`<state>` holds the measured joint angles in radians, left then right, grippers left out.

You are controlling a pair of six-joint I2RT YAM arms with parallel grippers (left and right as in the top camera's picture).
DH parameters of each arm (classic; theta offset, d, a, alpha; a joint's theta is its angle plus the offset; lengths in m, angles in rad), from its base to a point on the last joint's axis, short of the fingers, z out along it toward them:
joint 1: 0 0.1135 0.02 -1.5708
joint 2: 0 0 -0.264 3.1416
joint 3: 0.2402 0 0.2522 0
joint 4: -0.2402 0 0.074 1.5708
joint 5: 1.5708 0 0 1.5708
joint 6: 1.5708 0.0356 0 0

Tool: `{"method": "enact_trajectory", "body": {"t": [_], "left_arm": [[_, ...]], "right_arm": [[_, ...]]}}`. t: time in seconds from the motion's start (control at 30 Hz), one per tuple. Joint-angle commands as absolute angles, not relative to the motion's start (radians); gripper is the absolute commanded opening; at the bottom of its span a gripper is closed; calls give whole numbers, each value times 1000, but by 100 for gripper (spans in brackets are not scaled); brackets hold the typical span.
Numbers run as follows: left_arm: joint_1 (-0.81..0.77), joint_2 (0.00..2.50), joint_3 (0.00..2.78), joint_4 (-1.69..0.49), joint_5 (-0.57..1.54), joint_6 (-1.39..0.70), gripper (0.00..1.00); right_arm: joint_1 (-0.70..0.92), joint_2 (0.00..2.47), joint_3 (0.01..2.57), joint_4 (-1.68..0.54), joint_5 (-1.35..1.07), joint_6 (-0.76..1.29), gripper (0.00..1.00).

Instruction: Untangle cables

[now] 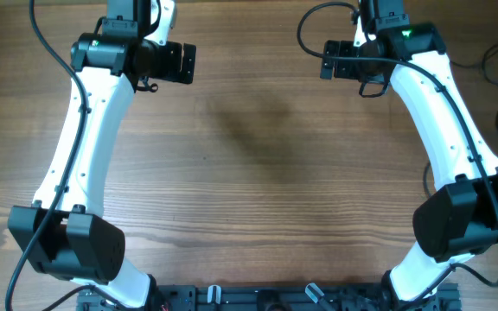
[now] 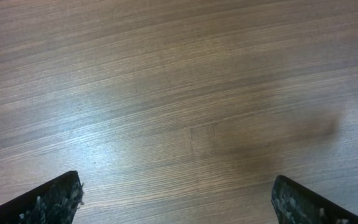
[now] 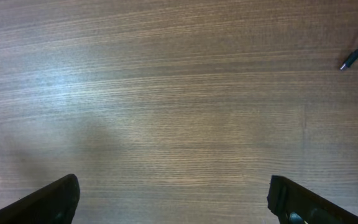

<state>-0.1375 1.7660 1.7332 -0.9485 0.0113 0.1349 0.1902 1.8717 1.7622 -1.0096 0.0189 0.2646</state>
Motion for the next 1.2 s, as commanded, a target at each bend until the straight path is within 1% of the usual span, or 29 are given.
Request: {"method": "enact_trajectory", "body": {"t": [0.0,0.07,0.37,0.67,0.8,0.97,1.17], "left_arm": [[-135,1755,1732,-943,-79,-9,100],[-130,1755,1732,-943,-128,-57,100],[-102,1756,1732,-933,-128,-54,100],[-102,1756,1732,-935,-128,-54,100],[-102,1756,1732,-936,-128,-54,100],[-102,1756,1732,-935,-124,-54,100],[-102,1756,1732,-936,-124,-54,100]], "right_arm": [[193,1858,1786,-1016,9,252,100],[193,1858,1786,-1015,11,231,99],[193,1858,1786,-1013,49,237,100],[193,1858,1786,-961,136,238,100],[193,1858,1813,-980,195,236,100],[193,1858,1885,-1023,195,240,100],[193,1858,1897,-1021,195,240,100]]}}
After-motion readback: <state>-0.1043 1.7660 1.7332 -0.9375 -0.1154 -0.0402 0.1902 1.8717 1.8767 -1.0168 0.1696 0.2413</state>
